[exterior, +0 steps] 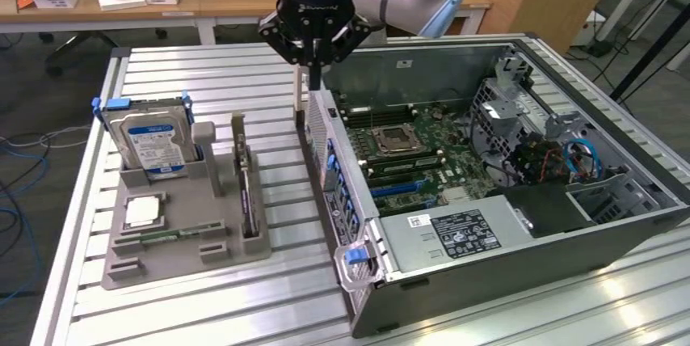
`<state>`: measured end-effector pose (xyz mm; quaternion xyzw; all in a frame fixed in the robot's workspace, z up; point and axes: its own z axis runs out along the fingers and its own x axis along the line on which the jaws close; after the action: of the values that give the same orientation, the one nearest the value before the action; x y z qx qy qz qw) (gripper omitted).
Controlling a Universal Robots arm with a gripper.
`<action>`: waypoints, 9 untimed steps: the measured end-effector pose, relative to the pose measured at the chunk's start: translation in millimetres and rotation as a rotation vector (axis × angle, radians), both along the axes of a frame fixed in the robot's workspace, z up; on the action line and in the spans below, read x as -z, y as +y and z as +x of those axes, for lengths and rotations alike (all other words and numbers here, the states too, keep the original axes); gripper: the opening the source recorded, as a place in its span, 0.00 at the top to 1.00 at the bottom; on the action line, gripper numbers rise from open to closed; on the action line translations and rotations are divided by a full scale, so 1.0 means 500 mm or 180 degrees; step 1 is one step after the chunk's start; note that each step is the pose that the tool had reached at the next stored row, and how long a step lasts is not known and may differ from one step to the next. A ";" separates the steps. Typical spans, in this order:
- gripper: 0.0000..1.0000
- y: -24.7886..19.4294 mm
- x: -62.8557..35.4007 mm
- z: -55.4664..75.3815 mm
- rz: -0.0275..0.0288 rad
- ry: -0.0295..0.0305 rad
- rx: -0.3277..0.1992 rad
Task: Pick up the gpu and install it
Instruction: 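Reach for the gpu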
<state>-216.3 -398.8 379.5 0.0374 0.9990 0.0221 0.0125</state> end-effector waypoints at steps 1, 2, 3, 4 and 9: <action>0.89 0.0000 0.000 -0.003 0.0000 0.0000 0.0000; 0.89 0.0000 0.001 -0.005 0.0000 0.0000 0.0000; 0.89 0.0000 0.001 -0.007 0.0000 0.0000 0.0000; 0.89 0.0000 0.001 -0.009 0.0000 0.0000 0.0000; 0.89 -0.0001 0.003 -0.022 0.0000 0.0000 0.0000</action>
<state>-227.1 -398.9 378.2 0.0374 0.9990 0.0221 0.0125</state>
